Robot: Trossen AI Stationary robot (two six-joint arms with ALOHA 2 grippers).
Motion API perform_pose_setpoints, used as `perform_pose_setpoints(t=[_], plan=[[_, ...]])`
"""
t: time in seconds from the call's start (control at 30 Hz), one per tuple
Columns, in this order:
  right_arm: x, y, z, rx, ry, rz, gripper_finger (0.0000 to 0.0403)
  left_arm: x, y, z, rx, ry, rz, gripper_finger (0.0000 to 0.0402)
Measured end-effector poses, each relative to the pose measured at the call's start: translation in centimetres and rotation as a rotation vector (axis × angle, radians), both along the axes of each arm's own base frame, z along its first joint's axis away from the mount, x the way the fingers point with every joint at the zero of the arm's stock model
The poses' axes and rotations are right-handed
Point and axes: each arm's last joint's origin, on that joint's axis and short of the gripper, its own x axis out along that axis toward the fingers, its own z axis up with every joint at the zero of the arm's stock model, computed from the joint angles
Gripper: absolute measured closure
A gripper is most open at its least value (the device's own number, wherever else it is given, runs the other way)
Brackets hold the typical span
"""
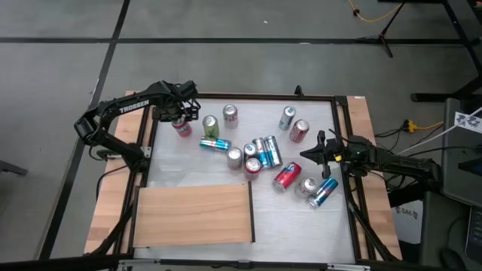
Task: Place canned beverage on shelf
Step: Put the orange soda can on the shelf
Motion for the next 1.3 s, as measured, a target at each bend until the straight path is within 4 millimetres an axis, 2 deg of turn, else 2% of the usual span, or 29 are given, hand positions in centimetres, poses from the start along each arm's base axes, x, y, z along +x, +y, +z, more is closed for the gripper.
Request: perform_pose_setpoints(t=[0.73,1.1,1.3], plan=[[0.0,0.0,0.0,0.0,0.0,0.0,0.04,-0.21,0.45,-0.02,0.02,0.0,0.019,0.0106],[0.0,0.0,0.0,0.0,0.0,0.0,0.04,-0.21,0.45,-0.02,0.006,-0.002,-0.03,0.0106],[0.0,0.0,0.0,0.0,0.0,0.0,0.04,-0.13,0.47,-0.12,-0.001,-0.013,-0.034,0.0078]])
